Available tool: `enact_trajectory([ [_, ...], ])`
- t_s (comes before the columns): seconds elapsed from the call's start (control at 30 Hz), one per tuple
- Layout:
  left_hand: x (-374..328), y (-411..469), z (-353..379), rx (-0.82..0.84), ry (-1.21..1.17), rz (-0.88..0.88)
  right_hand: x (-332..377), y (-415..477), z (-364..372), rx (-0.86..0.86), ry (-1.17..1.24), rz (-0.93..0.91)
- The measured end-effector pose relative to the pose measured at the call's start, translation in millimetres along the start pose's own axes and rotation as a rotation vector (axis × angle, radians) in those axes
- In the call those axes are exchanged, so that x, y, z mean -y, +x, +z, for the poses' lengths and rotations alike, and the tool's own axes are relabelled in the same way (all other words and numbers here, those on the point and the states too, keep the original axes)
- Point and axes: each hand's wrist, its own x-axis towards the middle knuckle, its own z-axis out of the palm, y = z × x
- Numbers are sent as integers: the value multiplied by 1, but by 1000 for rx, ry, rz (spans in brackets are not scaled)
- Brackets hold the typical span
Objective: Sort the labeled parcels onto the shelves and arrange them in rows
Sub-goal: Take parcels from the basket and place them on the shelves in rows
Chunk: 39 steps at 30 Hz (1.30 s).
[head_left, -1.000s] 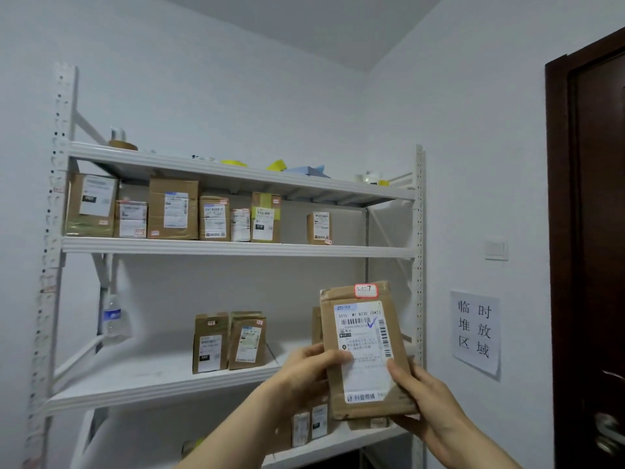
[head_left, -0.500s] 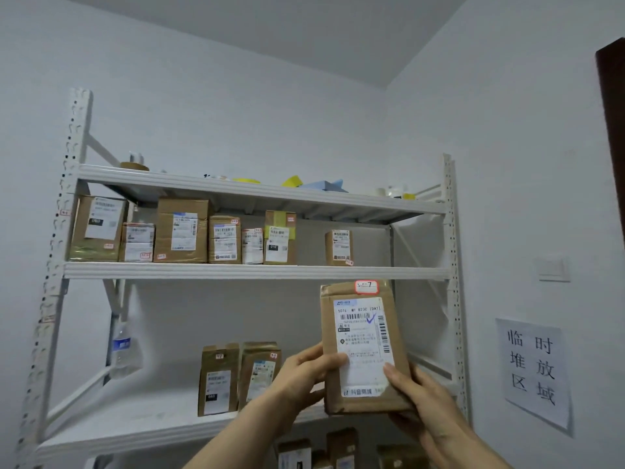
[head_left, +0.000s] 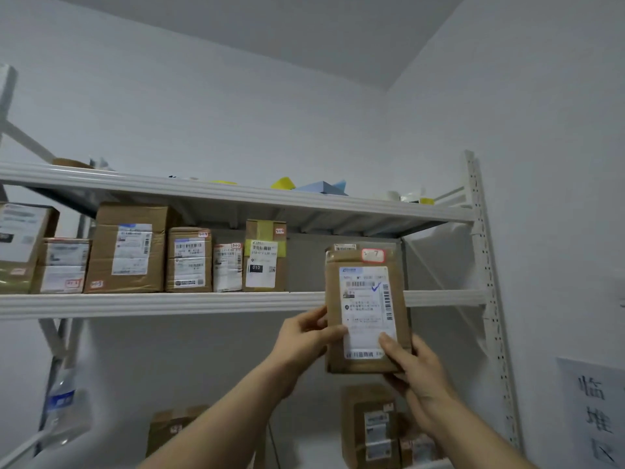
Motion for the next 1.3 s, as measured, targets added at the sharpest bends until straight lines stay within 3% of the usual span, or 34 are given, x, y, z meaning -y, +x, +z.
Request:
enact_trajectory([
  [0.2,9,87,-2,-123,190,164,-20,104,9,31,-36,-165],
  [0.6,27,225,-8,-593,499,432,-57,288,51,175,-225,-311],
  [0.8,53,259,-20,-709,627,431,-76,322,60,200,-313,-315],
  [1.03,74,279,-30,-724,788,349,-100,341,66,163,-541,-339],
  [1.17,79,282,-37,-732,934,293,-104,336,68,226,-656,-452],
  [1.3,83,286,-44,-768,934,285,-109,341,73,221,-774,-507],
])
